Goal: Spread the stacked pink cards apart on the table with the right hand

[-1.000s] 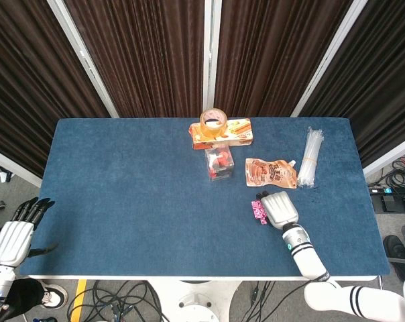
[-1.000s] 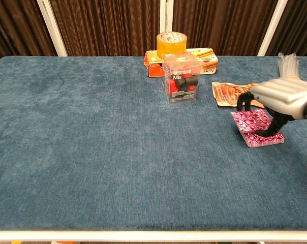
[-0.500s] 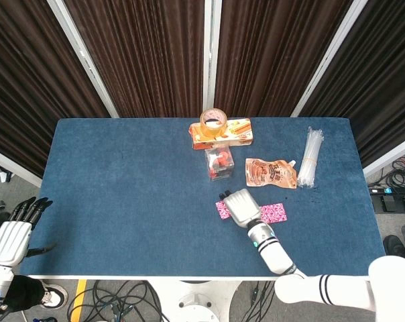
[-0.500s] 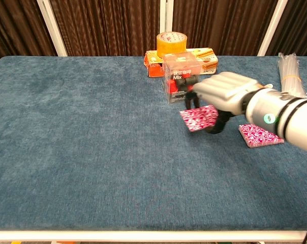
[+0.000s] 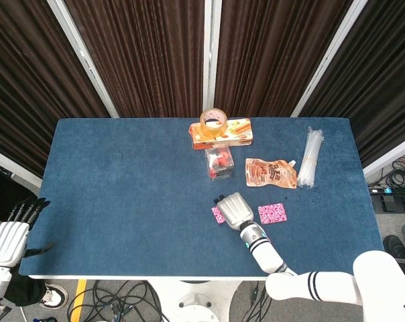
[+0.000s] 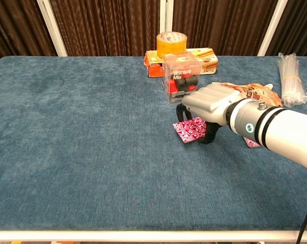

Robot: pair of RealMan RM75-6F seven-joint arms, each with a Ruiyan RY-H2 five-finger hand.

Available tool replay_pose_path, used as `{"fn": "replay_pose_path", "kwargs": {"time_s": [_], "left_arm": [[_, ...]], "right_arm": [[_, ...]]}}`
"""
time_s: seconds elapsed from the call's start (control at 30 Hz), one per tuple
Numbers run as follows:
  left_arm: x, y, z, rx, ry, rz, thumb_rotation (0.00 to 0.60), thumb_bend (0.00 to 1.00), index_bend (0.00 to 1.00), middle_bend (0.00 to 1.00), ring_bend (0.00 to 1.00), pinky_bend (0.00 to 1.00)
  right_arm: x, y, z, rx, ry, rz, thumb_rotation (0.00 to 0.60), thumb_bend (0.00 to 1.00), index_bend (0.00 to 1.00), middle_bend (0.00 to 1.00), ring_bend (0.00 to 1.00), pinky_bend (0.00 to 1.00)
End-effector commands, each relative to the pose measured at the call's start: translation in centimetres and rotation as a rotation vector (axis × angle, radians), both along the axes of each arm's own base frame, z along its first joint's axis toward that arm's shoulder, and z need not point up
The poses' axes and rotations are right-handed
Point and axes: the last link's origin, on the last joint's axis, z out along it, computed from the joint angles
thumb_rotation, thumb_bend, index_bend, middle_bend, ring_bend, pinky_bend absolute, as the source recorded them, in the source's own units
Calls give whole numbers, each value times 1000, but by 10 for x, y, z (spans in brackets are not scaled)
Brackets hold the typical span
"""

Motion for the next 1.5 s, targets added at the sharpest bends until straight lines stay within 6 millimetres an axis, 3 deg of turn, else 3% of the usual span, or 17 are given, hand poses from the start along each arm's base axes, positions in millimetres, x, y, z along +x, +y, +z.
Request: {"fn": "replay_pose_path", "kwargs": {"time_s": [0.03,0.2,0.43,0.67,0.87,1.13,1.5], "left_arm": [[0,0,0,0,0,1,600,0,134,99,0,97],[0,1,1,2,-2,1,600,0,134,99,0,97],[0,0,0,3,-3,0,600,0,134,99,0,97],[0,0,-1,-4,-5,1,600,0,134,99,0,97],[1,0,-3,-13,3,-4,600,0,134,99,0,97],[3,0,-6,-25,14,-5,600,0,134,99,0,97],[2,0,-6,-22,6,2,600,0,134,99,0,97]], "right_arm": [[1,0,-1,5,1,1,600,137,250,222,711,742],[1,0,1,4,-6,5,600,101,184,155,709,742],[-2,-1,21,-29,-9,1,600,101,177,151,709,742],[-45,4,63,-89,49,-72,600,101,175,168,710,742],[-86,15,88,-112,57,-164,600,101,174,176,709,742],[-118,22,91,-102,34,-227,600,102,183,201,710,742],[-127,22,80,-107,-6,-227,600,124,242,241,710,749]]}}
